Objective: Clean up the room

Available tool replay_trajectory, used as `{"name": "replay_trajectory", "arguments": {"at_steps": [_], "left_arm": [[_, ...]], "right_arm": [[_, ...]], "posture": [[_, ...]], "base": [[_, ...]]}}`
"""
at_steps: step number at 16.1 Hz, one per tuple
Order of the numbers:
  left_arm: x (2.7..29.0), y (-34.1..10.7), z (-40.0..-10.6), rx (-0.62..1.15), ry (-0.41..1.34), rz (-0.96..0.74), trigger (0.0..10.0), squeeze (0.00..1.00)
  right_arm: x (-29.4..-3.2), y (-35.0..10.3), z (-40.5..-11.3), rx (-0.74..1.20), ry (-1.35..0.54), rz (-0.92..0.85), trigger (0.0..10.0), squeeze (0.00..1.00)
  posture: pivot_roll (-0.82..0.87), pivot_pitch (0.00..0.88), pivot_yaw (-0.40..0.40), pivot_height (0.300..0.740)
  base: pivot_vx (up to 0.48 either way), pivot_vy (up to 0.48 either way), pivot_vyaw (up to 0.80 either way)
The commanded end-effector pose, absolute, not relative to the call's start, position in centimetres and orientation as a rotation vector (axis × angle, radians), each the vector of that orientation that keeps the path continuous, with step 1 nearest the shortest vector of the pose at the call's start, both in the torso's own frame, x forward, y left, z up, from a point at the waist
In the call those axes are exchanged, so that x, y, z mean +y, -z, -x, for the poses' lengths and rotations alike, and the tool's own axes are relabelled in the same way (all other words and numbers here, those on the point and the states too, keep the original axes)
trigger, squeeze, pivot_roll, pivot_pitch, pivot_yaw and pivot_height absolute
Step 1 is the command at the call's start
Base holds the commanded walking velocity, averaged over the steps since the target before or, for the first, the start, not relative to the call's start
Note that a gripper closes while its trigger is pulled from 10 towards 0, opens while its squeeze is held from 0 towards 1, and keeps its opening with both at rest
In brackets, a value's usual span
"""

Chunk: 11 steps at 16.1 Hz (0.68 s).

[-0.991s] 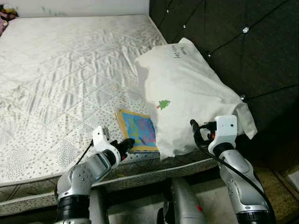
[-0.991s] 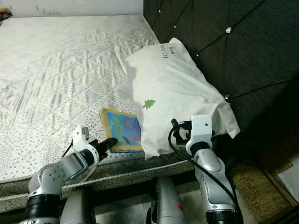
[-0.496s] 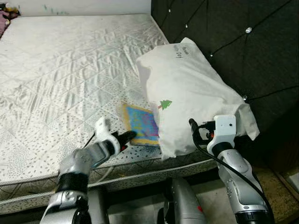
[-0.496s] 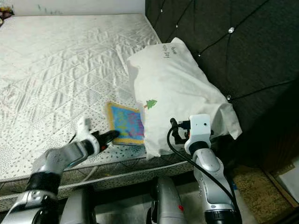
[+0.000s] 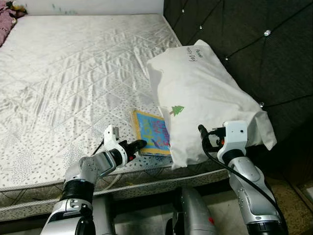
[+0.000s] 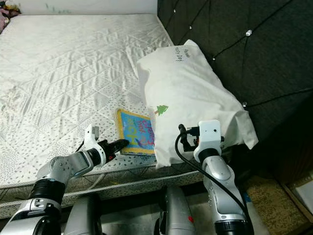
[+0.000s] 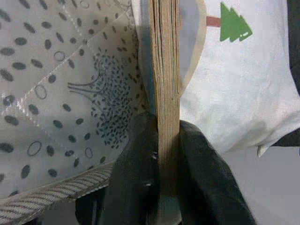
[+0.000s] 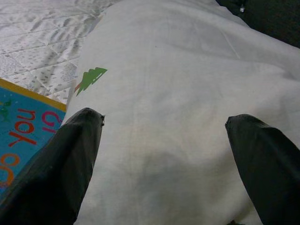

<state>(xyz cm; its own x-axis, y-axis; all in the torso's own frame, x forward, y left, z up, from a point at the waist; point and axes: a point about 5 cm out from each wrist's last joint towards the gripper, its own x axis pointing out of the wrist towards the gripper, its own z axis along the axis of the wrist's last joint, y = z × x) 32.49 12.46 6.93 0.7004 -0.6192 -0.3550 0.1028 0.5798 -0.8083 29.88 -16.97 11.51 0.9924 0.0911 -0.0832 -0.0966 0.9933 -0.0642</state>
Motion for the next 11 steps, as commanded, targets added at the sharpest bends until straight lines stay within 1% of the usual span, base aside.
{"name": "replay_trajectory", "arguments": {"at_steps": [1, 5, 6, 9, 11], "left_arm": [[11.8, -7.3, -32.7, 0.678, 0.498, 0.845, 10.0, 1.0], [14.0, -7.0, -33.3, 0.655, 0.405, 0.794, 10.0, 1.0], [15.8, -7.4, -33.9, 0.618, 0.334, 0.773, 10.0, 1.0], [18.3, -8.0, -34.7, 0.566, 0.234, 0.738, 10.0, 1.0], [19.4, -8.2, -34.9, 0.548, 0.204, 0.702, 10.0, 1.0]], "right_arm": [[-17.3, -11.9, -30.0, 0.068, -0.084, 0.082, 10.0, 0.0], [-17.3, -11.8, -29.9, 0.069, -0.082, 0.084, 10.0, 0.0], [-17.3, -11.8, -29.9, 0.069, -0.084, 0.086, 10.0, 0.0], [-17.3, -11.9, -30.0, 0.066, -0.088, 0.089, 10.0, 0.0], [-17.4, -11.9, -30.1, 0.066, -0.088, 0.091, 10.0, 0.0]], "posture": [[-0.11, 0.107, -0.073, 0.56], [-0.11, 0.105, -0.074, 0.56], [-0.11, 0.102, -0.076, 0.56], [-0.11, 0.096, -0.077, 0.56], [-0.11, 0.094, -0.077, 0.56]], "base": [[0.0, 0.0, 0.0], [0.0, 0.0, 0.0], [0.0, 0.0, 0.0], [0.0, 0.0, 0.0], [0.0, 0.0, 0.0]]}}
